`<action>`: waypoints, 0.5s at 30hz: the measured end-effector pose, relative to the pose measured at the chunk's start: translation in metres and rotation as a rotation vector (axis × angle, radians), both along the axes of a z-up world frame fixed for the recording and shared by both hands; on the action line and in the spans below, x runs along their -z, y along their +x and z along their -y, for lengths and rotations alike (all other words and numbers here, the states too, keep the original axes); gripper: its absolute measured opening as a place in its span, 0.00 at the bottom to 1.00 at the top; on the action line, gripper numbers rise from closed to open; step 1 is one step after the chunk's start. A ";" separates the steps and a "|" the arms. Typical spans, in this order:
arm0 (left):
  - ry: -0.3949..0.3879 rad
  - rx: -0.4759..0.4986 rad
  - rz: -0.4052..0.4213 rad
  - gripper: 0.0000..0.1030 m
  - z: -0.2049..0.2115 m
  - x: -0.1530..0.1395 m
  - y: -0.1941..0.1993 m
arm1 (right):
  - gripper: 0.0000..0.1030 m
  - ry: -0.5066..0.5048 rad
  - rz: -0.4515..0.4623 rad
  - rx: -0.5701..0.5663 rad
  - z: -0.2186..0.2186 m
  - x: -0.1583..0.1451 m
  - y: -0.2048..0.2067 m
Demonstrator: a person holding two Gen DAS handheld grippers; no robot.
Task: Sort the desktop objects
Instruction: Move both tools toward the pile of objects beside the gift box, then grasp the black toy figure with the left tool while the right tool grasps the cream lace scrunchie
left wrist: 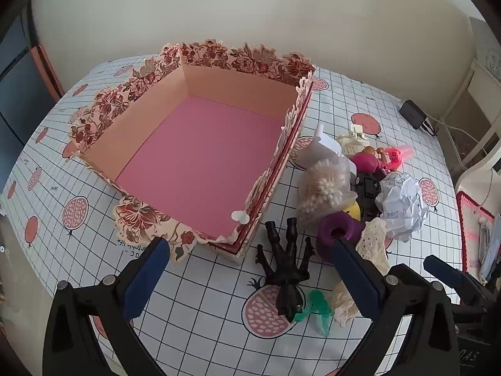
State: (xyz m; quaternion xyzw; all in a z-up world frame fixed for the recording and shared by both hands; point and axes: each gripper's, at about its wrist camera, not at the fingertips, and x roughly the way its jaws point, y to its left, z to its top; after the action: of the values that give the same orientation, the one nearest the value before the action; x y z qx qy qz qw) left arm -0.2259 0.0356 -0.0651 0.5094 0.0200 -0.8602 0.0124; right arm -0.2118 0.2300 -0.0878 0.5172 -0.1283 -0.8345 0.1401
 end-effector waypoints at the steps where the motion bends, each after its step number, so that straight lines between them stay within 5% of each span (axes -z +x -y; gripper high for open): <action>1: -0.002 0.005 -0.006 0.99 0.000 0.000 0.001 | 0.96 0.007 -0.004 0.003 0.000 0.000 0.000; 8: -0.048 0.043 -0.011 0.99 -0.012 0.011 0.015 | 0.88 -0.011 0.018 0.025 -0.007 0.009 0.004; 15: 0.007 0.038 0.106 0.99 -0.006 0.042 0.012 | 0.82 -0.025 0.047 -0.009 -0.003 0.023 0.005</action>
State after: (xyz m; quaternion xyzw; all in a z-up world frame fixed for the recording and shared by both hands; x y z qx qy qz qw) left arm -0.2141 0.0416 -0.1073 0.5544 0.0128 -0.8321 -0.0045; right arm -0.2068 0.2327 -0.1105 0.5354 -0.1396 -0.8199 0.1472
